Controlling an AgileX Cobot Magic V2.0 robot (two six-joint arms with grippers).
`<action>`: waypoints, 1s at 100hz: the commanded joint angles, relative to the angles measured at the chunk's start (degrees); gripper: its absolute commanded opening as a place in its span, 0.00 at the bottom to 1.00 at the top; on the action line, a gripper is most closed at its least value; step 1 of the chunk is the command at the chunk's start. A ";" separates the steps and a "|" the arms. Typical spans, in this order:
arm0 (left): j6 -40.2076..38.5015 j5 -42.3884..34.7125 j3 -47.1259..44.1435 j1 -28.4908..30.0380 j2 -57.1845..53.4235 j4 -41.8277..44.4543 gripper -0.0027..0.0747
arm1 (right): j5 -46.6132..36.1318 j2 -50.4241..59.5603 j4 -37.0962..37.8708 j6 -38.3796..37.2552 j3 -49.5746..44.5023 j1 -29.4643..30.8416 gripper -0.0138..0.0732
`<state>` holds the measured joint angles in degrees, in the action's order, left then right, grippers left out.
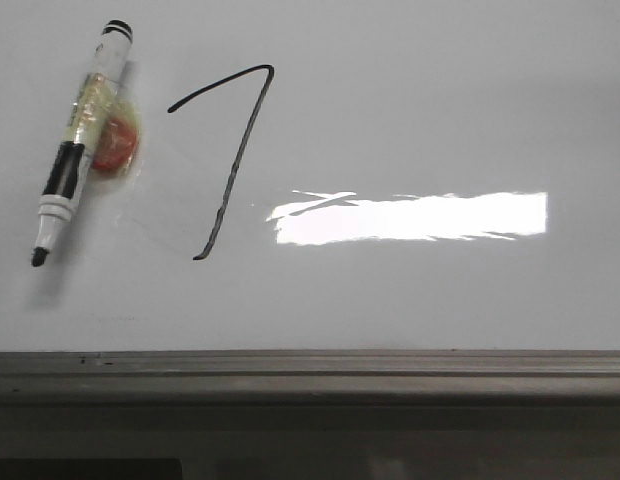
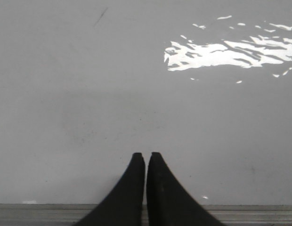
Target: Write number 7 on whiteboard
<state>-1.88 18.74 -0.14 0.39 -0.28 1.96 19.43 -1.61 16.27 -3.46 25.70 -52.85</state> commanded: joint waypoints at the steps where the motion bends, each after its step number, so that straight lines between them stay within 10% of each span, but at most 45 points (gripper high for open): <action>1: -0.39 -2.95 -1.26 0.05 -1.78 -0.49 0.01 | -4.01 -0.65 0.99 0.32 1.17 0.27 0.08; 53: -0.39 -2.95 -1.26 0.05 -1.78 -0.49 0.01 | -0.65 -0.65 1.11 0.32 0.12 0.27 0.08; 100: -0.39 -2.95 -1.26 0.05 -1.78 -0.49 0.01 | -12.09 -0.65 10.53 0.32 -25.27 0.27 0.08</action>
<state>-1.88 18.77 -0.14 0.39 -0.28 1.96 12.84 -1.61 25.56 -3.46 1.22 -52.85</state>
